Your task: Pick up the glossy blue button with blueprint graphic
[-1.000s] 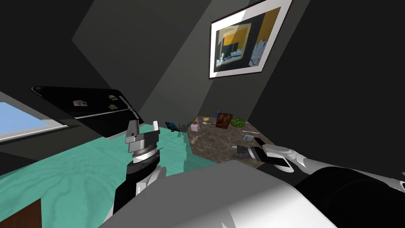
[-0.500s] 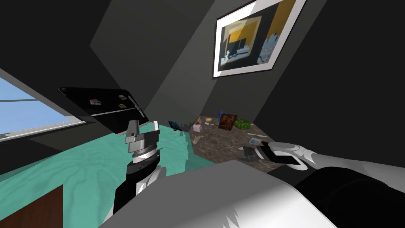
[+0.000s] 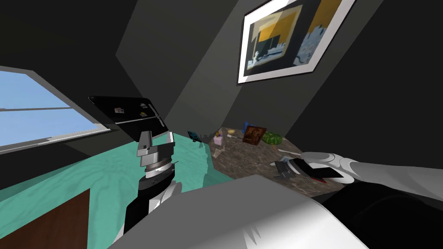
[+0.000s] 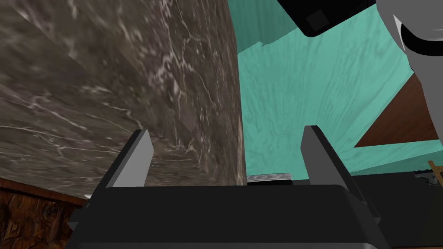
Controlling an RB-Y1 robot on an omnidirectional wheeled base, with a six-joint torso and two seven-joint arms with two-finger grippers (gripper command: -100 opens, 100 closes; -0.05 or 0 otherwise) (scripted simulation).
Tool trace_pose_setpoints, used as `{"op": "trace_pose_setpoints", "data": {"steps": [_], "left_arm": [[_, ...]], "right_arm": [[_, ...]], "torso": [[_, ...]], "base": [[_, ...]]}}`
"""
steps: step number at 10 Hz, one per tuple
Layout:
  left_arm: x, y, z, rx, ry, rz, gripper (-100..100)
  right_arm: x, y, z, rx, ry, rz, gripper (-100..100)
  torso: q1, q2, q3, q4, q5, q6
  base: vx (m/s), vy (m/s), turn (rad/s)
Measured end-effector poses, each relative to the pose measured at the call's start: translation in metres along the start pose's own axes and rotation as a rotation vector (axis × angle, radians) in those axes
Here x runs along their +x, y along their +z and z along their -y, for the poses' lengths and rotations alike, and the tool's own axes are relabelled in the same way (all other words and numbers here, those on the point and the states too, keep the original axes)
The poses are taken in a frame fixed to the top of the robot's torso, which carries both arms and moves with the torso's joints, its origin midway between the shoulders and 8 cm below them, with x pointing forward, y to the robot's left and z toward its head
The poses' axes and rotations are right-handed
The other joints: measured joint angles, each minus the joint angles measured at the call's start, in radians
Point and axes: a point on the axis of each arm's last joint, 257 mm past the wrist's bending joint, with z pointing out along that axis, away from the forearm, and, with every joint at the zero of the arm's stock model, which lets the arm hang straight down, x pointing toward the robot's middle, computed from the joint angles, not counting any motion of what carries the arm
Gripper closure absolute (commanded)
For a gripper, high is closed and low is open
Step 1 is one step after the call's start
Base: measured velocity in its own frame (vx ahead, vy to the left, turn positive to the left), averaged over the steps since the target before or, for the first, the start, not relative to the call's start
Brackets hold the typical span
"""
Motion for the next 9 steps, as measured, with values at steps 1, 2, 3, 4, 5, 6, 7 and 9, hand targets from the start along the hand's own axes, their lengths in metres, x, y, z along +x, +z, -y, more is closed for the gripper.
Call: {"op": "trace_pose_setpoints", "data": {"steps": [1, 2, 3, 4, 5, 6, 7, 9], "left_arm": [[0.0, 0.0, 0.0, 0.0, 0.0, 0.0, 0], [0.0, 0.0, 0.0, 0.0, 0.0, 0.0, 0], [0.0, 0.0, 0.0, 0.0, 0.0, 0.0, 0], [0.0, 0.0, 0.0, 0.0, 0.0, 0.0, 0], [0.0, 0.0, 0.0, 0.0, 0.0, 0.0, 0], [0.0, 0.0, 0.0, 0.0, 0.0, 0.0, 0], [0.0, 0.0, 0.0, 0.0, 0.0, 0.0, 0], [0.0, 0.0, 0.0, 0.0, 0.0, 0.0, 0]], "right_arm": [[0.007, -0.009, 0.003, 0.003, -0.005, -0.03, -100], [0.02, -0.019, 0.011, 0.011, -0.021, -0.079, -100], [0.038, -0.034, 0.021, 0.017, -0.028, -0.136, -100], [0.047, -0.043, 0.024, 0.016, -0.031, -0.166, -100], [0.056, -0.056, 0.024, 0.016, -0.036, -0.205, -100], [0.072, -0.07, 0.028, 0.022, -0.045, -0.258, -100], [0.084, -0.087, 0.038, 0.031, -0.059, -0.313, -100], [0.103, -0.123, 0.044, 0.033, -0.057, -0.405, -100]], "torso": [[0.0, 0.0, 0.0, 0.0, 0.0, 0.0], [0.0, 0.0, 0.0, 0.0, 0.0, 0.0], [0.0, -0.001, -0.001, 0.0, 0.0, 0.0], [-0.001, -0.001, 0.0, 0.0, 0.0, 0.001], [-0.001, 0.0, 0.0, 0.0, 0.0, 0.0], [-0.001, 0.0, 0.0, 0.0, 0.0, 0.0], [-0.001, 0.0, 0.0, 0.0, 0.0, 0.0], [-0.001, 0.001, 0.0, 0.0, 0.0, 0.001]], "base": [[0.045, 0.003, 0.112], [0.069, 0.002, 0.223], [0.052, -0.012, 0.072], [0.042, -0.015, 0.077], [0.049, -0.015, 0.176], [0.047, -0.016, 0.149], [0.038, -0.019, 0.122], [0.021, -0.02, 0.059]]}}
